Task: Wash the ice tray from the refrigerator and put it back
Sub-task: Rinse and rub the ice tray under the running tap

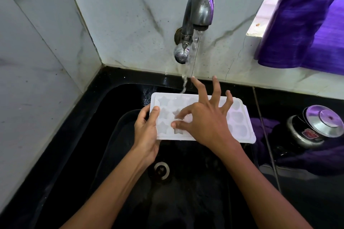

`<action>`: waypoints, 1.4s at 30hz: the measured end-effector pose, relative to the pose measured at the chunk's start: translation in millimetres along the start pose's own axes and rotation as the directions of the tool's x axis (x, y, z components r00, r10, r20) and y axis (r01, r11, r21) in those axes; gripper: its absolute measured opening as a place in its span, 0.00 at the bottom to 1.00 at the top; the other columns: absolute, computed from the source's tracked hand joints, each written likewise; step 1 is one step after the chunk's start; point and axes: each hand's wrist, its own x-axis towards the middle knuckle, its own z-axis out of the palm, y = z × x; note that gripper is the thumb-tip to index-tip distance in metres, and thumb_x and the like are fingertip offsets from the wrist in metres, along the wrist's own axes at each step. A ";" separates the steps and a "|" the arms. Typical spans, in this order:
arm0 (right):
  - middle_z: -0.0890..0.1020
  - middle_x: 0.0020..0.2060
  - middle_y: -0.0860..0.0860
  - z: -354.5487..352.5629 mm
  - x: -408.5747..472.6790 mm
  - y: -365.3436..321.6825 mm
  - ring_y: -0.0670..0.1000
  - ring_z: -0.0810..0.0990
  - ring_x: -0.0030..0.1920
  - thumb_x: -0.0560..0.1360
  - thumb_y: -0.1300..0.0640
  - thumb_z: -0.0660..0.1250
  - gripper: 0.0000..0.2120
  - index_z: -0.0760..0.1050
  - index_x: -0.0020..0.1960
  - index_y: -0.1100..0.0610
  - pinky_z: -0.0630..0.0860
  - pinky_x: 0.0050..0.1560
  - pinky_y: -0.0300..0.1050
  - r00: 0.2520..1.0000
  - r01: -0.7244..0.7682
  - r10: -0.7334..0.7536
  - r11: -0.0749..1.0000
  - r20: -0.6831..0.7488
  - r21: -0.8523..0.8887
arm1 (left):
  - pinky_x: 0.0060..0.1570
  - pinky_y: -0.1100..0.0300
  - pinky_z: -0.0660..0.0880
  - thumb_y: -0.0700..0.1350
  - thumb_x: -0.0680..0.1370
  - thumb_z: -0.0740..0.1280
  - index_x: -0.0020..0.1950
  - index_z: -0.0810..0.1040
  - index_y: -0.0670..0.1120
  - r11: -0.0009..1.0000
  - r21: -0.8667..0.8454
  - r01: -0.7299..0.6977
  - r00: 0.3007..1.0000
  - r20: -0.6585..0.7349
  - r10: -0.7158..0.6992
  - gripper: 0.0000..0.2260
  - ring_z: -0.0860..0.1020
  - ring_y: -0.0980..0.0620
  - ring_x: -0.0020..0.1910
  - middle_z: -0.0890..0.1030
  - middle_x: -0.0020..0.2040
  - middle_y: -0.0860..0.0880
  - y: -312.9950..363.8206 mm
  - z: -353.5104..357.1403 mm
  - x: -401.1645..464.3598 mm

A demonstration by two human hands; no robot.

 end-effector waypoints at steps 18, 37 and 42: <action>0.43 0.76 0.43 14.6 -18.9 4.1 0.53 0.29 0.71 0.68 0.32 0.65 0.17 0.79 0.52 0.38 0.33 0.68 0.59 0.999 0.039 -0.035 0.995 -0.037 0.095 | 0.44 0.52 0.80 0.47 0.80 0.62 0.62 0.74 0.47 0.999 -0.002 -0.035 0.994 -0.103 0.035 0.12 0.82 0.46 0.47 0.83 0.52 0.45 -1.9 2.9 9.2; 0.56 0.76 0.53 22.3 -14.0 5.2 0.60 0.40 0.73 0.62 0.42 0.76 0.14 0.82 0.48 0.41 0.39 0.65 0.64 0.981 0.070 -0.076 0.997 -0.180 -0.038 | 0.42 0.52 0.81 0.46 0.80 0.63 0.64 0.72 0.48 1.000 -0.001 -0.030 0.992 -0.120 0.030 0.13 0.82 0.48 0.46 0.82 0.53 0.45 -4.4 15.5 22.5; 0.40 0.77 0.46 15.3 -12.4 10.0 0.57 0.24 0.69 0.69 0.39 0.69 0.15 0.80 0.54 0.40 0.30 0.65 0.62 0.997 0.080 -0.079 0.994 0.019 -0.078 | 0.37 0.56 0.81 0.47 0.80 0.62 0.65 0.72 0.49 0.999 0.026 -0.019 0.994 -0.104 0.021 0.14 0.82 0.48 0.46 0.82 0.53 0.45 -7.2 13.9 19.4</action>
